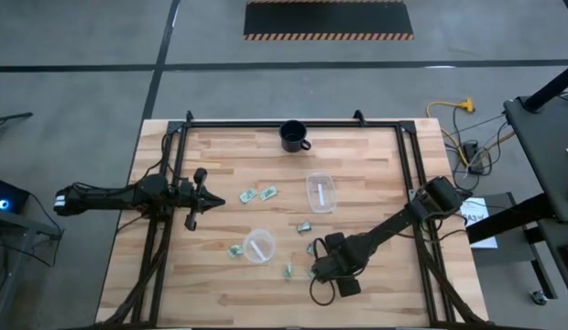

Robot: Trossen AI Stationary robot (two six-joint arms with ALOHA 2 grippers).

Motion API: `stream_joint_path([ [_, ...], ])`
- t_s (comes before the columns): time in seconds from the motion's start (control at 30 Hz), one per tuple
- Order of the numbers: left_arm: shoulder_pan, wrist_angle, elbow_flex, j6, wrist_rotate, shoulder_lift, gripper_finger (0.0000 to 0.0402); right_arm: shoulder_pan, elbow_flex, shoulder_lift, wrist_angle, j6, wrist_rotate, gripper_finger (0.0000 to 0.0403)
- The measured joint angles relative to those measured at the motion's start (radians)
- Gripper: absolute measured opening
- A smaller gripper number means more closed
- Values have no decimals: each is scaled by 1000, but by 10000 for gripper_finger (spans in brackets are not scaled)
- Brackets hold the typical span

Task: Pick and place items into bin
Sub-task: Put the white stevia packet into the right transparent bin

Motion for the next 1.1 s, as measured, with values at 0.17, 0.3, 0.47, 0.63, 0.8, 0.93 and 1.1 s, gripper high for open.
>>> stream_joint_path([
  [0.17, 0, 1, 0, 0, 0, 0, 0, -1, -11, 6, -5, -12, -21, 123],
  [0.3, 0, 1, 0, 0, 0, 0, 0, -2, -10, 10, -11, -56, -24, 39],
  [0.47, 0, 0, 0, 0, 0, 0, 0, -3, -5, 8, -11, -84, -41, 11],
  [0.63, 0, 0, 0, 0, 0, 0, 0, -2, 7, 8, -17, -110, -24, 9],
  [0.8, 0, 0, 0, 0, 0, 0, 0, -2, 20, 3, -22, -115, 66, 9],
  [0.93, 0, 0, 0, 0, 0, 0, 0, -5, 24, -12, -44, -110, 141, 8],
  [1.1, 0, 0, 0, 0, 0, 0, 0, -6, 24, -58, -72, -51, 228, 8],
])
